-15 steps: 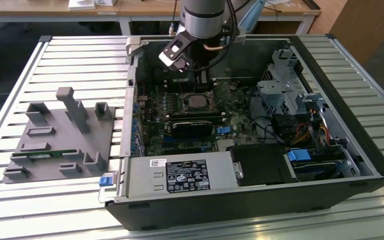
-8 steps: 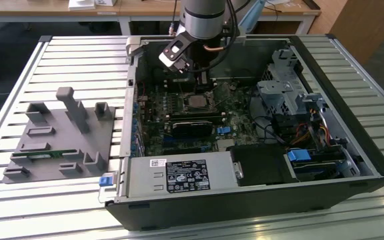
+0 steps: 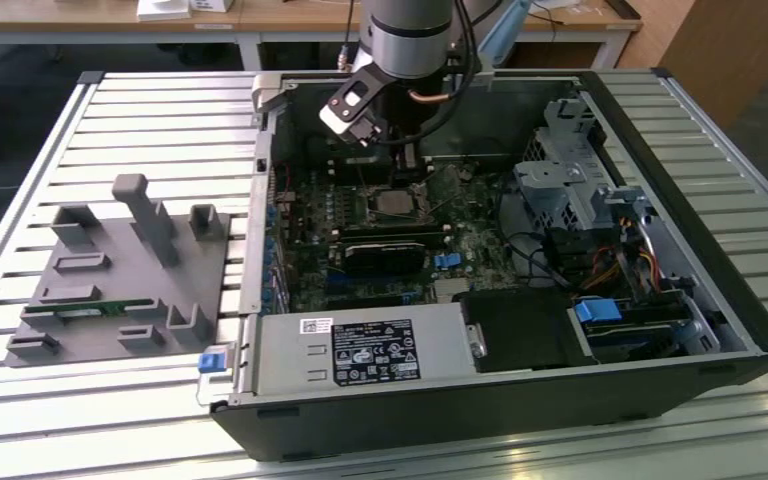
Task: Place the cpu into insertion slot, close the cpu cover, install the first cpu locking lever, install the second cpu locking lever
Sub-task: 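Close the cpu cover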
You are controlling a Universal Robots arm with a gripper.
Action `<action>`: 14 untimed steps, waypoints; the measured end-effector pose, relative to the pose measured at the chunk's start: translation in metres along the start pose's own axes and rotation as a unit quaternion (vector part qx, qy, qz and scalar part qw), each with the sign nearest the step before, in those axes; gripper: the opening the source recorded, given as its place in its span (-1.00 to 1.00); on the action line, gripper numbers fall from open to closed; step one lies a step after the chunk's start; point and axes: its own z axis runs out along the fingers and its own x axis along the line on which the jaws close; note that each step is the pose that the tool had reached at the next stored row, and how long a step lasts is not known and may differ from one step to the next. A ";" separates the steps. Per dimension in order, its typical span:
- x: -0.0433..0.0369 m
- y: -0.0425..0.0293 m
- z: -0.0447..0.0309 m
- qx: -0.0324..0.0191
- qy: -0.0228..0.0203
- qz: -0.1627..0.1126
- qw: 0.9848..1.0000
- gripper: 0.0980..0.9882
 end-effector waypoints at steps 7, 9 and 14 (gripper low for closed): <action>0.0001 0.0026 -0.0054 0.000 0.000 0.000 1.000 -0.98; 0.0002 0.0027 -0.0093 0.000 0.000 0.000 1.000 -0.98; 0.0002 0.0068 -0.0098 0.001 0.000 0.000 1.000 -0.98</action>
